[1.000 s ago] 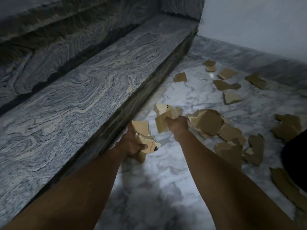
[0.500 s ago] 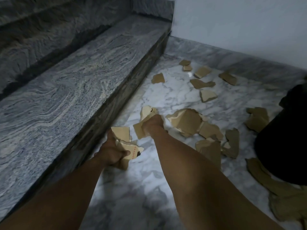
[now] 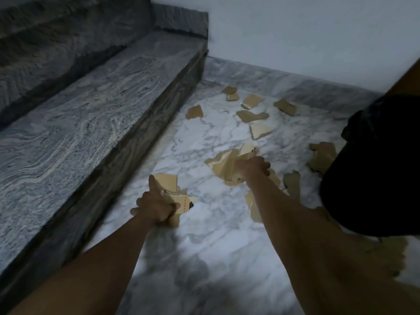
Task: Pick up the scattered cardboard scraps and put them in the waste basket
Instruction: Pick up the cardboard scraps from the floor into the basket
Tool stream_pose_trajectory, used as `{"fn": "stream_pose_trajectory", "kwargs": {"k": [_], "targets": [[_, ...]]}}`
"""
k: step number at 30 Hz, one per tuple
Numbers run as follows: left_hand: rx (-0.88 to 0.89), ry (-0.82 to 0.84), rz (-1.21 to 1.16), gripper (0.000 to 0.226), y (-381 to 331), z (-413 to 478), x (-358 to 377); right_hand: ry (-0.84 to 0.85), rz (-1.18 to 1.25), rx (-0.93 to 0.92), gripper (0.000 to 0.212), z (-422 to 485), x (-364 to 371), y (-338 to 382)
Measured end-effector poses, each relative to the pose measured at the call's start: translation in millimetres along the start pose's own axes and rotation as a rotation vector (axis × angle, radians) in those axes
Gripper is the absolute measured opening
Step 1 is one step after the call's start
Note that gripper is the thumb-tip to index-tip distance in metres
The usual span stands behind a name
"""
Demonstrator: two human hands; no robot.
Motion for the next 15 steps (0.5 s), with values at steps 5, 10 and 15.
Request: {"fn": "stream_pose_trajectory", "kwargs": {"k": [5,10,15], "targets": [[0.049,0.074,-0.124,0.121,9.3,14.5,-2.9,0.116,-0.001,-0.169,0.060,2.3,18.4,3.1],[0.068,0.091,-0.154,0.120,8.6,20.5,-3.6,0.129,-0.166,-0.326,0.044,-26.6,49.4,-2.0],[0.025,0.040,-0.196,0.129,2.3,0.1,-8.5,0.084,-0.199,-0.450,0.061,-59.1,62.8,-15.4]]}}
Point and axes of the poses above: each hand's wrist, its own z-axis towards the middle knuckle, its own x-axis out of the palm, y = z × x, the point moved 4 cm from there along z, towards the middle knuckle, and after that the axes turned 10 degrees about -z, right-handed, at the moved point
